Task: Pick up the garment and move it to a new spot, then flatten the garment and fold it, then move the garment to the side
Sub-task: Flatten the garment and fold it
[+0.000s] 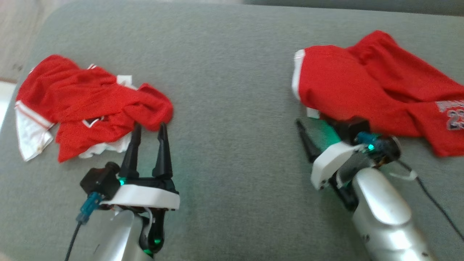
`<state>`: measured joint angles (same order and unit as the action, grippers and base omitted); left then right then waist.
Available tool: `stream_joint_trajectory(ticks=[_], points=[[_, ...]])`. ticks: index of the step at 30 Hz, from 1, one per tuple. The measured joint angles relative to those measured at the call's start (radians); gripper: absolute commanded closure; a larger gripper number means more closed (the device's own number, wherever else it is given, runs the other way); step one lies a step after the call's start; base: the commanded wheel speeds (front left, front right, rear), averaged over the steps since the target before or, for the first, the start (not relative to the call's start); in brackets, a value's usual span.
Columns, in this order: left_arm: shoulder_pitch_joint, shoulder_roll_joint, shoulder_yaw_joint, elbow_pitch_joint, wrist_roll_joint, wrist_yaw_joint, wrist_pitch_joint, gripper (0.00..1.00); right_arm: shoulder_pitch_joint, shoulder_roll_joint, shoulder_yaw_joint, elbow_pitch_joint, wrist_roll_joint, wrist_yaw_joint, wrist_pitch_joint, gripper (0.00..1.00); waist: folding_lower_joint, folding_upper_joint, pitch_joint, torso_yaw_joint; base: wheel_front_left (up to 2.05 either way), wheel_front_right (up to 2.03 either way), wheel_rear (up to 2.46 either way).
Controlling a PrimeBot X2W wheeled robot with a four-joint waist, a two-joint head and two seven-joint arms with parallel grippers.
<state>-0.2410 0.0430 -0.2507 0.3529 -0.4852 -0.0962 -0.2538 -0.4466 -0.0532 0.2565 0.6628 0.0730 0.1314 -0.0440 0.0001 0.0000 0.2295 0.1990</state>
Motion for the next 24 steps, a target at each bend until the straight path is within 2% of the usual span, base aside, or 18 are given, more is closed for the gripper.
stream_joint_trajectory(ticks=[5, 9, 10, 11, 12, 20, 24], points=[[0.0, -0.001, -0.012, 0.002, -0.01, 0.004, 0.0, 0.0, -0.052, -0.003, -0.122, 0.083, -0.058, 0.0, 0.002, 0.0, 0.0, 0.0, 0.023, 0.049, 0.0, 0.0, 0.0], [-0.001, -0.001, -0.012, 0.002, -0.01, 0.005, 0.0, 0.0, -0.079, -0.004, -0.146, 0.114, -0.083, 0.0, -0.006, 0.0, 0.0, 0.0, 0.037, 0.07, 0.0, 0.0, 0.0], [-0.001, -0.001, -0.012, 0.002, -0.01, 0.005, 0.0, 0.0, -0.087, -0.004, -0.145, 0.122, -0.083, 0.0, -0.01, 0.37, 0.0, 0.0, 0.039, 0.071, 0.0, 0.0, 0.0], [-0.001, -0.001, -0.012, 0.002, -0.01, 0.005, 0.0, 0.0, -0.093, -0.004, -0.143, 0.129, -0.083, 0.0, -0.012, 0.84, 0.0, 0.0, 0.039, 0.07, 0.0, 0.0, 0.0], [-0.001, -0.001, -0.012, 0.002, -0.01, 0.008, 0.0, 0.0, -0.098, -0.005, -0.138, 0.135, -0.083, 0.0, -0.015, 1.0, 0.0, 0.0, 0.039, 0.068, 0.0, 0.0, 0.0], [-0.002, -0.001, -0.002, 0.002, -0.006, 0.008, 0.0, 0.0, -0.096, -0.007, -0.089, 0.142, -0.08, 0.0, -0.071, 1.0, 0.0, 0.0, 0.022, 0.014, 0.0, 0.0, 0.0], [-0.001, -0.001, 0.018, 0.002, 0.002, 0.007, 0.0, 0.0, -0.085, -0.007, -0.08, 0.1, -0.087, 0.0, -0.085, 1.0, -0.0001, 0.0, 0.001, -0.037, 0.0, 0.0, 0.0]])
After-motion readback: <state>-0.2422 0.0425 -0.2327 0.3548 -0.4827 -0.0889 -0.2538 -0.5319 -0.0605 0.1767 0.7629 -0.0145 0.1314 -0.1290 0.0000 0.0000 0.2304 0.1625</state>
